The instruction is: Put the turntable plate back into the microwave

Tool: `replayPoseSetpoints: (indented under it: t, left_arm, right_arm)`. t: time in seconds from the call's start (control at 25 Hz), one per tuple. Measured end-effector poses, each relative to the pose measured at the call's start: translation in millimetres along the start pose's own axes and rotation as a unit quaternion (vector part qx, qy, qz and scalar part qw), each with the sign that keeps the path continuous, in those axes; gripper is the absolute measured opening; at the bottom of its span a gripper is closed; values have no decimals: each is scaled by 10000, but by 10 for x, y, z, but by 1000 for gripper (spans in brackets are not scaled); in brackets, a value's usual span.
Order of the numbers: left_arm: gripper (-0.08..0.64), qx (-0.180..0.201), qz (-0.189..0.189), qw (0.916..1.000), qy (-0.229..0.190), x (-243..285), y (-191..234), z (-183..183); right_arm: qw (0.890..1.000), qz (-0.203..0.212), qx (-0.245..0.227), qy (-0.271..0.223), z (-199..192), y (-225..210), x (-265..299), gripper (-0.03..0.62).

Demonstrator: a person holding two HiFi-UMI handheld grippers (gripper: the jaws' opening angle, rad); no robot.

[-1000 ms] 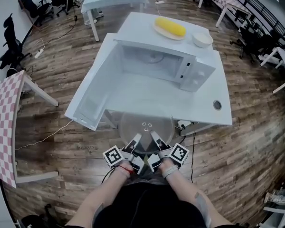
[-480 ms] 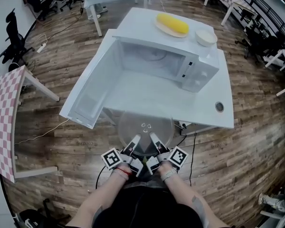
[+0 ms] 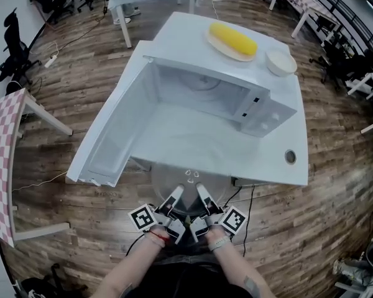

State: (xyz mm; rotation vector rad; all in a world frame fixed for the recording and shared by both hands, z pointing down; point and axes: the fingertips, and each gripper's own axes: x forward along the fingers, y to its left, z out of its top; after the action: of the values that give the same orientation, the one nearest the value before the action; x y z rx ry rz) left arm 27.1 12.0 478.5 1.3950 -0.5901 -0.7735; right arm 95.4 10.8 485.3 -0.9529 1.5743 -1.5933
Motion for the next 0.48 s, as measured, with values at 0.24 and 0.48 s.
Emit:
replayPoseSetpoints:
  t: [0.24, 0.48]
  left_arm:
    - [29, -5, 34, 10000, -21, 215, -5, 231]
    - [29, 53, -3, 10000, 59, 426, -49, 428]
  right_arm:
    - [10000, -10, 48, 39, 129, 3, 293, 41]
    - [9999, 87, 75, -11, 249, 37, 537, 41]
